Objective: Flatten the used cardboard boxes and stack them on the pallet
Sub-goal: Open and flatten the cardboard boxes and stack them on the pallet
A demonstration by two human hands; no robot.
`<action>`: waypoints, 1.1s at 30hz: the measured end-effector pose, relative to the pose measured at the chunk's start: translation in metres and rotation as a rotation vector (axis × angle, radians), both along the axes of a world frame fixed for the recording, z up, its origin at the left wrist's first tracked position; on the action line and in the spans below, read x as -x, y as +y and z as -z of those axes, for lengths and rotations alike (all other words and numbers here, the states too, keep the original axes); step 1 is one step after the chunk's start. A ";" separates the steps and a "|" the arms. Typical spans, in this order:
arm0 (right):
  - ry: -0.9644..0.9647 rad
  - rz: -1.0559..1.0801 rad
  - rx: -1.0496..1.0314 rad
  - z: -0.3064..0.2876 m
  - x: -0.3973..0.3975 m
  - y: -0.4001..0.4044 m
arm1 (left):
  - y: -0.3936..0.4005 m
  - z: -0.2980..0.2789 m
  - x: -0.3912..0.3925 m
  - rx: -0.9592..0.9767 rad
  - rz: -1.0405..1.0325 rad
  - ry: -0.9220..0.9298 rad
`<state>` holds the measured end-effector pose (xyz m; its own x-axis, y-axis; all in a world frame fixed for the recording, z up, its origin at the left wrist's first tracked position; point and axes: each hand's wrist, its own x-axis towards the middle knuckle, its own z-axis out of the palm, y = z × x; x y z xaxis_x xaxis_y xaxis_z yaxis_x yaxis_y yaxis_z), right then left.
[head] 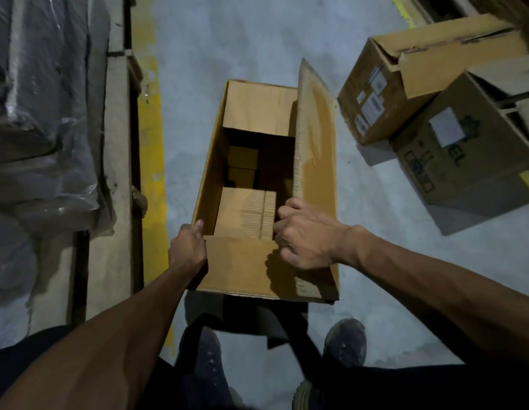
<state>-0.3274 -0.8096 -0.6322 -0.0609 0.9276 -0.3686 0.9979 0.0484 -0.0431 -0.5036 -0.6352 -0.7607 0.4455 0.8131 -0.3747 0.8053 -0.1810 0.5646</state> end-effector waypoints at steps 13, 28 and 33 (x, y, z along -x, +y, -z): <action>-0.368 0.347 0.488 -0.031 -0.036 -0.075 | -0.030 -0.012 -0.006 0.116 0.048 0.064; 0.441 1.533 0.000 0.074 -0.023 -0.082 | -0.035 -0.007 -0.011 0.060 -0.033 0.063; 0.644 1.664 -0.148 0.074 -0.030 -0.085 | -0.036 -0.007 -0.012 0.058 -0.053 0.064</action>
<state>-0.2977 -0.8942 -0.7058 0.7928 0.1773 -0.5832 -0.1741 -0.8510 -0.4954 -0.4912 -0.6710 -0.7533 0.3758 0.8109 -0.4486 0.8478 -0.1054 0.5197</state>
